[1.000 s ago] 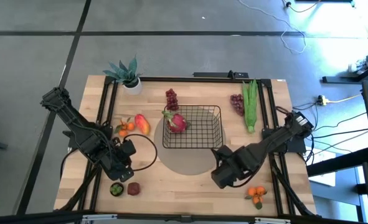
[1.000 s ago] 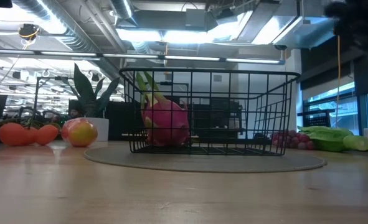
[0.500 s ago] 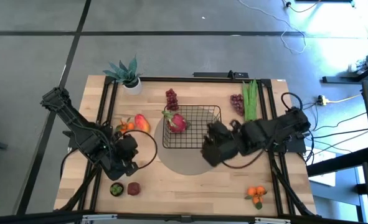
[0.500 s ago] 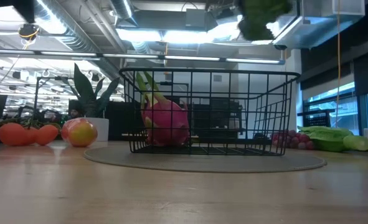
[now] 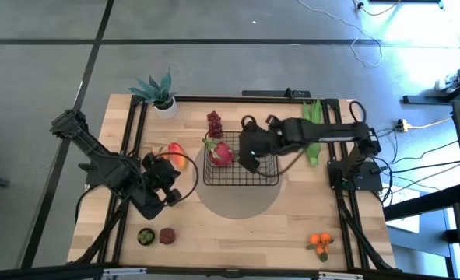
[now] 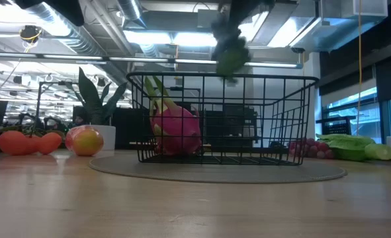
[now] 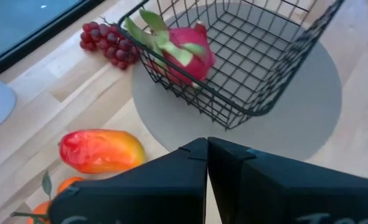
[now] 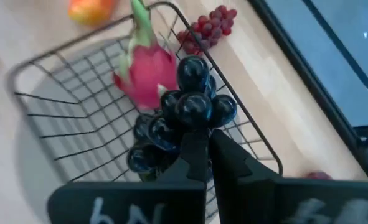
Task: Build produce basket
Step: Put the black grapes into the black wire basket
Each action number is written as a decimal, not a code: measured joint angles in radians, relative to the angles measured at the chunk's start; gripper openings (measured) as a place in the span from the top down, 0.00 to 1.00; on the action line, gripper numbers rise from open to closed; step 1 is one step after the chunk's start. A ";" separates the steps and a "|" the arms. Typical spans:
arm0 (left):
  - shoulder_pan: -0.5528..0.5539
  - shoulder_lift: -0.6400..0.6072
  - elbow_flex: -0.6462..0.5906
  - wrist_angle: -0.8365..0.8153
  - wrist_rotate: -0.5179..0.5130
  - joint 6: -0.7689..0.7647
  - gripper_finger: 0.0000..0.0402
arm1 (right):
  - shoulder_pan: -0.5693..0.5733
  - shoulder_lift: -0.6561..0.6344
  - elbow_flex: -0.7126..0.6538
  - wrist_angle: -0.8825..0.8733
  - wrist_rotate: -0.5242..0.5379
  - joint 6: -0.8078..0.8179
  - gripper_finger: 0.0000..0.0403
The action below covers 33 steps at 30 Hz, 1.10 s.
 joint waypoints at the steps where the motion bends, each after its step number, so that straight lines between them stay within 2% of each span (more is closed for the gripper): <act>1: 0.009 0.000 0.000 0.000 -0.002 0.000 1.00 | -0.019 0.002 -0.020 0.010 -0.013 -0.025 1.00; 6: 0.046 0.000 0.000 0.000 -0.004 0.002 1.00 | -0.098 0.000 -0.137 0.109 -0.066 -0.098 1.00; 14: 0.084 0.000 0.000 0.000 -0.003 0.001 1.00 | -0.172 0.000 -0.321 0.384 -0.249 -0.215 1.00; 23: 0.118 0.000 0.000 0.000 -0.001 0.000 1.00 | -0.220 0.000 -0.423 0.455 -0.273 -0.275 1.00; 33: 0.126 0.000 0.000 0.000 0.002 0.000 1.00 | -0.237 0.000 -0.442 0.562 -0.302 -0.355 1.00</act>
